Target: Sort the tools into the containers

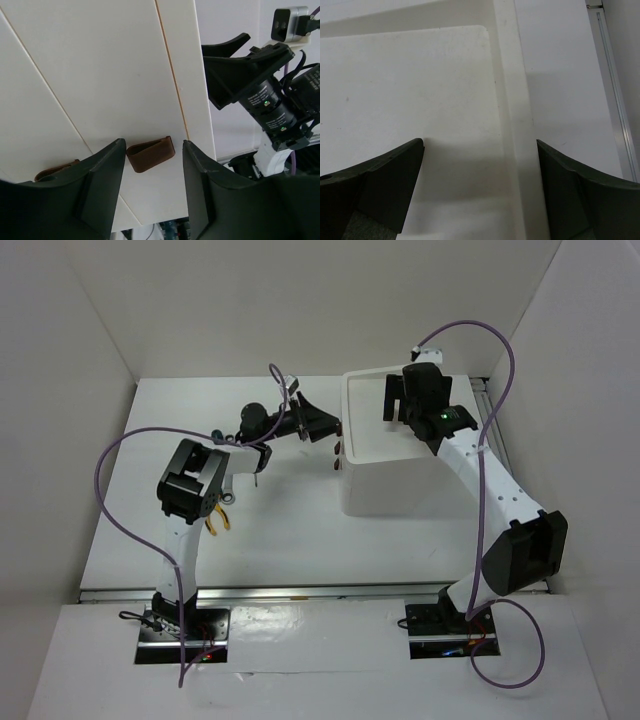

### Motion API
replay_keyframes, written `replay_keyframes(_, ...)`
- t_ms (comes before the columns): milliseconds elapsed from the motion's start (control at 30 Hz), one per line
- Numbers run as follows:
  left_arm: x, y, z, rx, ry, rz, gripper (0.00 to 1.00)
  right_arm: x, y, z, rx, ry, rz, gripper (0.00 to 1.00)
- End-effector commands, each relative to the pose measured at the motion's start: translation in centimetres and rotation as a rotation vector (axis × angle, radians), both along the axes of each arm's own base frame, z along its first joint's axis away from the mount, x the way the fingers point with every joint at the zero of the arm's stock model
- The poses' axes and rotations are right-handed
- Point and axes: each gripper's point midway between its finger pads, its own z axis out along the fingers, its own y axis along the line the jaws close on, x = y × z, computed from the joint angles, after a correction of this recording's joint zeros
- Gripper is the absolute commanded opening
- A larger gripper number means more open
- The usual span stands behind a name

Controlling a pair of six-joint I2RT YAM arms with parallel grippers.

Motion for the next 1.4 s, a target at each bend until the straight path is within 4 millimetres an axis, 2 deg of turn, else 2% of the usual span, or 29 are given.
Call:
replay_keyframes(0,-1.5,-0.6,2.7,-0.068,-0.111,-0.032,0.60,-1.6,2.2,-2.8,0.024,0.090,0.058,0.95)
replay_keyframes(167,-2.3,-0.8,1.7,-0.056,-0.097,-0.038,0.51,-1.6,2.5,-2.8,0.026,0.087,0.055,0.95)
replay_keyframes(267,-2.9,-1.1,2.1,-0.065,-0.105,-0.050,0.46,-1.7,2.9,-2.8,0.026,0.087,0.064,0.95)
replay_keyframes(367,-3.3,-0.9,1.6,-0.056,-0.096,-0.048,0.28,-1.7,2.9,-2.8,0.034,0.086,0.059,0.95)
replay_keyframes(433,-3.3,-0.9,1.6,-0.056,-0.096,-0.048,0.21,-1.7,2.9,-2.8,0.034,0.086,0.059,0.95)
replay_keyframes(500,-3.2,-1.0,1.5,-0.053,-0.086,-0.047,0.01,-1.8,3.1,-2.7,0.027,0.083,0.058,0.95)
replay_keyframes(533,-3.2,-1.0,1.5,-0.053,-0.086,-0.047,0.00,-1.8,3.1,-2.7,0.027,0.083,0.058,0.95)
replay_keyframes(600,-3.0,-0.5,2.1,-0.054,-0.107,-0.036,0.00,-1.9,3.0,-3.2,0.023,0.093,0.058,0.95)
replay_keyframes(633,-3.5,-0.3,2.6,-0.052,-0.125,-0.033,0.00,-1.9,3.0,-3.2,0.023,0.093,0.058,0.95)
replay_keyframes(667,-2.9,0.7,2.6,-0.041,-0.136,-0.003,0.00,-1.9,3.0,-3.2,0.023,0.093,0.058,0.95)
replay_keyframes(733,-2.8,2.0,2.2,-0.022,-0.129,0.026,0.00,-1.9,3.0,-3.2,0.023,0.093,0.058,0.95)
replay_keyframes(800,-2.2,4.0,2.7,-0.009,-0.140,0.074,0.00,-1.7,3.1,-3.4,0.023,0.093,0.058,0.95)
replay_keyframes(833,-2.4,4.6,2.1,0.001,-0.124,0.076,0.00,-1.8,3.1,-3.8,0.019,0.103,0.057,0.95)
replay_keyframes(900,-1.8,6.6,2.2,-0.006,-0.133,0.116,0.00,-1.8,3.1,-3.8,0.019,0.103,0.057,0.95)
replay_keyframes(967,-1.5,8.2,1.2,0.005,-0.105,0.133,0.00,-1.6,2.8,-3.7,0.023,0.095,0.049,0.95)
replay_keyframes(1000,-1.6,8.8,1.6,-0.003,-0.114,0.143,0.00,-1.6,2.8,-3.7,0.023,0.095,0.048,0.95)
replay_keyframes(1167,-1.6,12.3,0.8,0.006,-0.112,0.197,0.00,-1.6,2.8,-3.7,0.023,0.095,0.048,0.95)
replay_keyframes(1200,-1.2,13.5,0.7,0.002,-0.103,0.223,0.00,-1.6,2.8,-3.7,0.023,0.095,0.048,0.95)
replay_keyframes(1333,-1.3,15.5,0.3,0.010,-0.069,0.218,0.00,-1.6,2.9,-3.7,0.028,0.097,0.056,0.96)
replay_keyframes(1367,-1.5,15.4,1.1,0.015,-0.108,0.211,0.44,-1.6,2.9,-3.7,0.028,0.097,0.056,0.98)
